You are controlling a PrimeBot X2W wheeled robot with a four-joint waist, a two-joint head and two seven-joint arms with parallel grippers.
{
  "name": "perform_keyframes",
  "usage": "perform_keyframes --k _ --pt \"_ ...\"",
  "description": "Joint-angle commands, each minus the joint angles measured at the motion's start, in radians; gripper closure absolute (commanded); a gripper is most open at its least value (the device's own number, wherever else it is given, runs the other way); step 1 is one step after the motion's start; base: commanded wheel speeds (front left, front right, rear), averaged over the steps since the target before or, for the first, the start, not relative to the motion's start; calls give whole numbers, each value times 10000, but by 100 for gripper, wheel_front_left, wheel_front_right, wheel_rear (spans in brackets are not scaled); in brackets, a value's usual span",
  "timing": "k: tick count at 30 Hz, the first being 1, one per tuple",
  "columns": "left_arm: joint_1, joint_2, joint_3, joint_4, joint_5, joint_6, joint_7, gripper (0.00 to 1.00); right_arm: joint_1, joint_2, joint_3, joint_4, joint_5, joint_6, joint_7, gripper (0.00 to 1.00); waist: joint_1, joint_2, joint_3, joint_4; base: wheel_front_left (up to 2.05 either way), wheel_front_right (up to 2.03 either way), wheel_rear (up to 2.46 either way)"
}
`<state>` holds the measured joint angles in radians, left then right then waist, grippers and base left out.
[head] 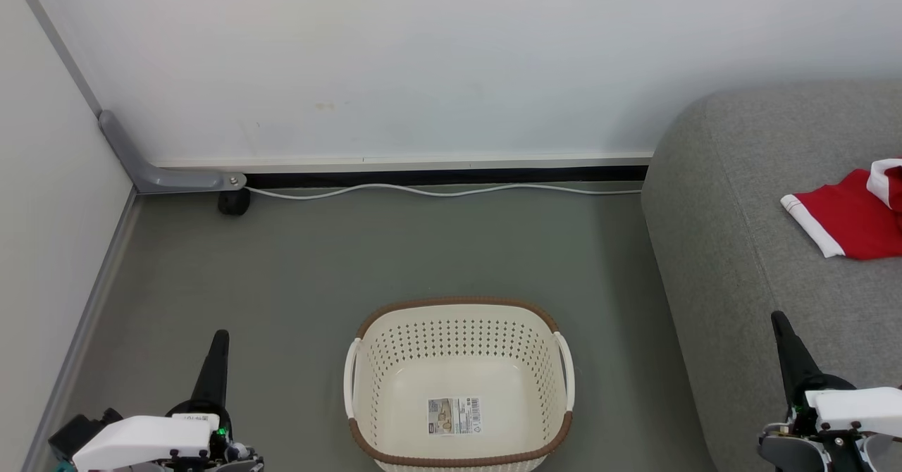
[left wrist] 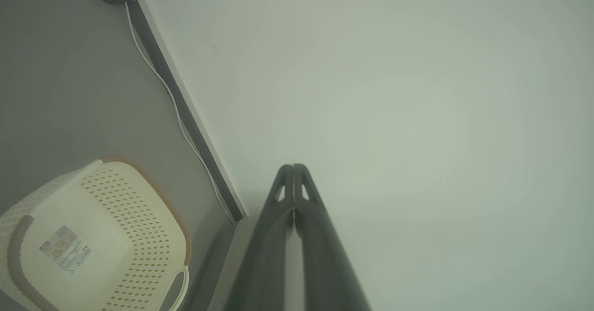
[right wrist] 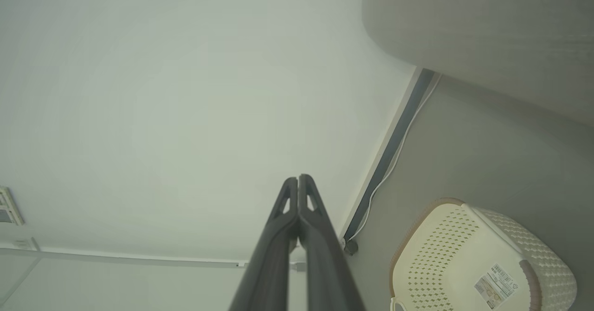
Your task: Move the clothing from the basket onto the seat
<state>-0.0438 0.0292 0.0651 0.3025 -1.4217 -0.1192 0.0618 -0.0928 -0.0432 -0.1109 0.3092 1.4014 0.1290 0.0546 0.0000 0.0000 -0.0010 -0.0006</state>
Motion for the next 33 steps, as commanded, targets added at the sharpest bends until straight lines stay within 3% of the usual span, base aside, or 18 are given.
perform_keyframes --k 1,16,33 --pt "-544 189 329 -341 -336 -86 112 100 -187 -96 137 -365 397 16 177 100 0 0 4 1 0 0 0" --pt "-644 210 487 -569 -1865 -115 514 100 -152 -70 -31 -644 2066 17 588 100 0 0 41 6 0 0 0" --pt "-643 210 487 -571 -1869 -115 514 100 -152 -70 -31 -644 2070 17 588 100 0 0 41 6 0 0 0"
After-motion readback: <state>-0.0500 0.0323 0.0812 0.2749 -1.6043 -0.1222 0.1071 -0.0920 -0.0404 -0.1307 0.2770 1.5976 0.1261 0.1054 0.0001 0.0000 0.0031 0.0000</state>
